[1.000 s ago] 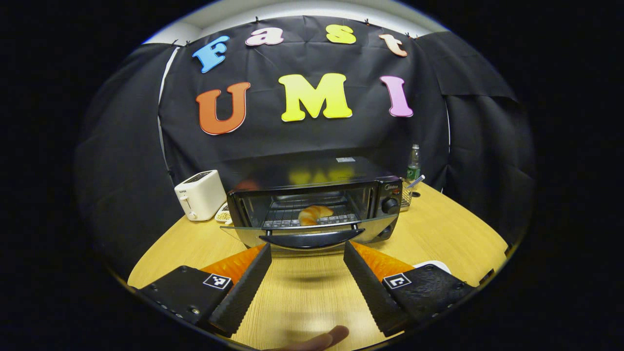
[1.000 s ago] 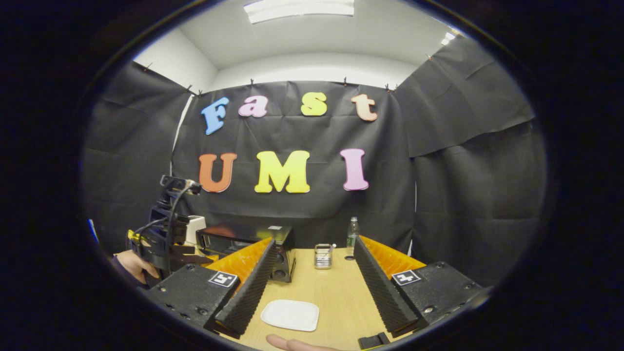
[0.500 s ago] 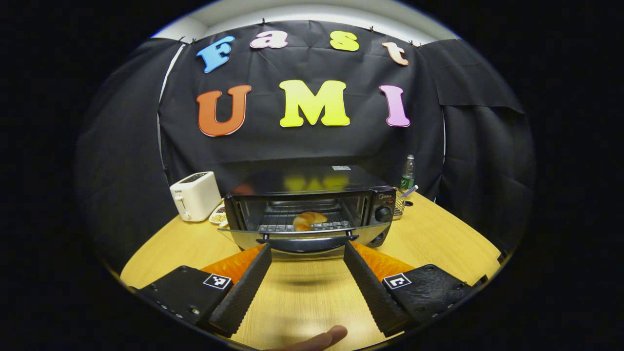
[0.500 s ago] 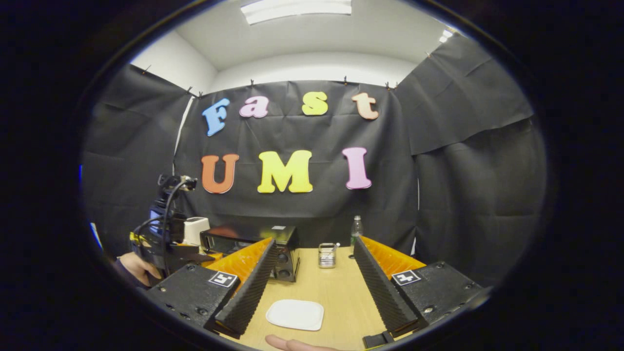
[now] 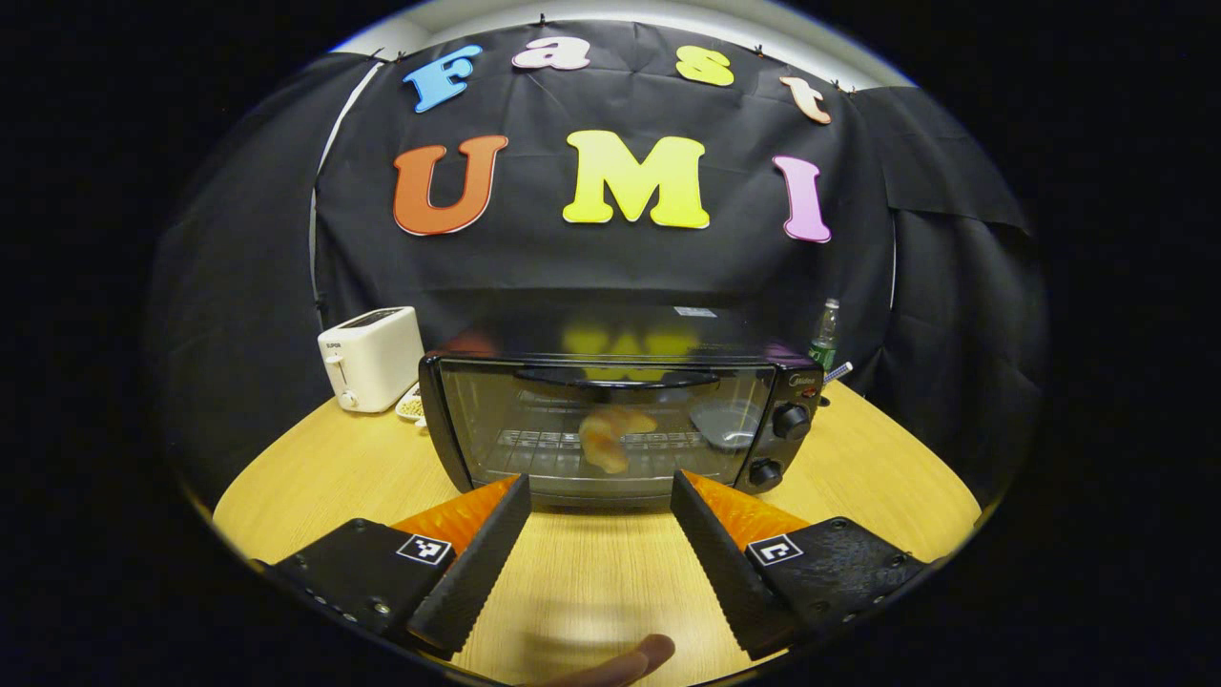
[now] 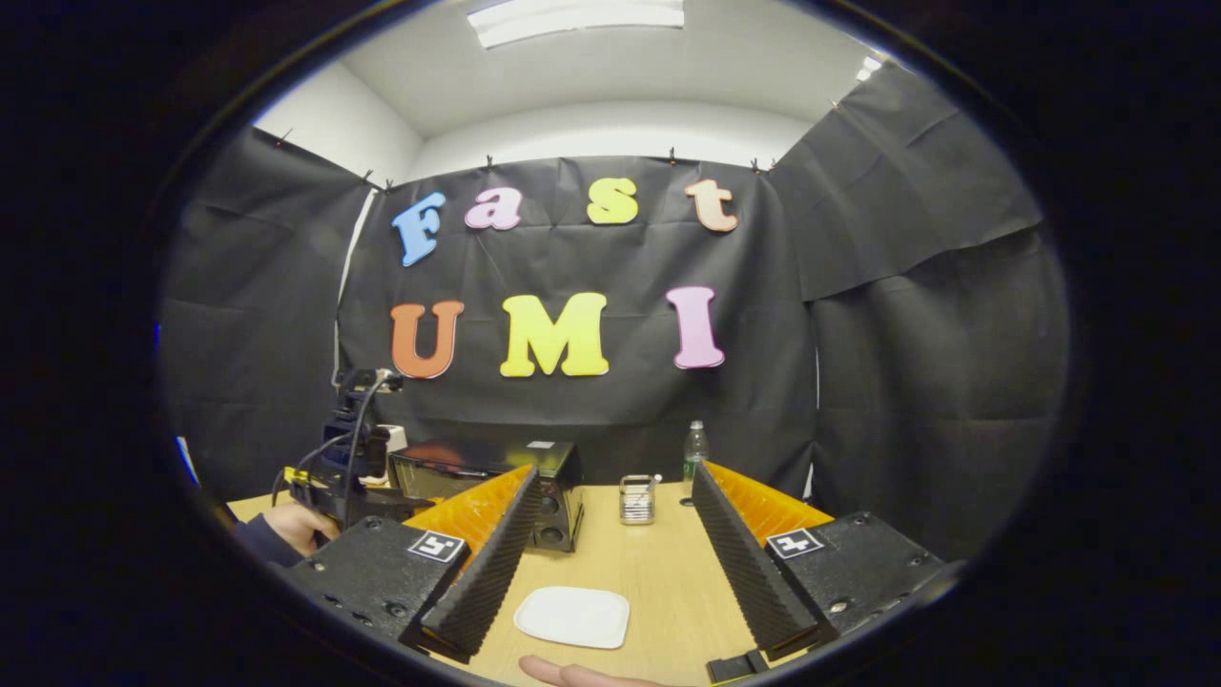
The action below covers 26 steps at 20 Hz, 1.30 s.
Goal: Open the electric oven with the left hand, put the food in, and close the electric oven.
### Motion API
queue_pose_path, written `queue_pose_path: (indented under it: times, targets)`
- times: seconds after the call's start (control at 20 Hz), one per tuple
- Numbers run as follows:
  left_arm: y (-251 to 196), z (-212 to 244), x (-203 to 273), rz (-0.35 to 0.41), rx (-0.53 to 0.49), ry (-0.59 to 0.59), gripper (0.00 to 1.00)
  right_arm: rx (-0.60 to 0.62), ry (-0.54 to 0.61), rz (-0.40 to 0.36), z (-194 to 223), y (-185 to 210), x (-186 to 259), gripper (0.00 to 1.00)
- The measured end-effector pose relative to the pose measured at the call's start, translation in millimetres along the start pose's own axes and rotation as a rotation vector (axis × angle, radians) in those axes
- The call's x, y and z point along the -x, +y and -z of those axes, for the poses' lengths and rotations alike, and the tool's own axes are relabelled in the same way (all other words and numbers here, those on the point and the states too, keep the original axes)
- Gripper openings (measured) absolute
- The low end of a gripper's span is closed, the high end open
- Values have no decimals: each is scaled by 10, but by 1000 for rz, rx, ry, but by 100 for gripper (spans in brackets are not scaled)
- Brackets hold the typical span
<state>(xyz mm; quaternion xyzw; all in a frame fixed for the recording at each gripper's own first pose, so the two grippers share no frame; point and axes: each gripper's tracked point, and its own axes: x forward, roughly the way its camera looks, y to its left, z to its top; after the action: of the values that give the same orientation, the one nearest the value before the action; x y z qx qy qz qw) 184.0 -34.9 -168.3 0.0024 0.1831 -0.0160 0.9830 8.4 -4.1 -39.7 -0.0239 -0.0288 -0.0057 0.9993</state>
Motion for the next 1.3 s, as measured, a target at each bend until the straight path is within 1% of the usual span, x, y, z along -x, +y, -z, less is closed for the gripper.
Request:
queue_pose_path:
  times: [0.15,0.4,0.55,0.6,0.75,0.8,0.85,0.9,1.05,1.2,1.3]
  targets:
    - [21,-58,240,5,12,-28,97,-2,-2,1,-14,23,8,96]
    - [-11,-420,851,14,-7,-138,96,-3,-27,4,-164,79,113,96]
    - [28,-603,1234,-22,-21,-203,96,15,-47,8,-265,113,195,96]
    - [15,-645,1350,-23,-24,-222,96,21,-58,12,-295,118,213,96]
    - [7,-673,1687,-38,-48,-248,96,27,-65,6,-318,167,275,96]
    - [33,-655,1793,-54,-53,-255,100,25,-64,11,-314,154,294,96]
    - [73,-669,1878,-75,-54,-278,96,16,-62,18,-295,135,310,96]
    - [135,-676,1950,-95,-47,-296,96,9,-59,14,-263,137,342,96]
    - [86,-597,2138,-64,-16,-301,96,-1,-28,11,-147,82,382,96]
    - [122,-676,2290,-58,-20,-334,96,4,-20,27,-155,41,372,96]
    - [98,-769,2336,-46,-1,-363,96,1,-20,28,-163,63,376,96]
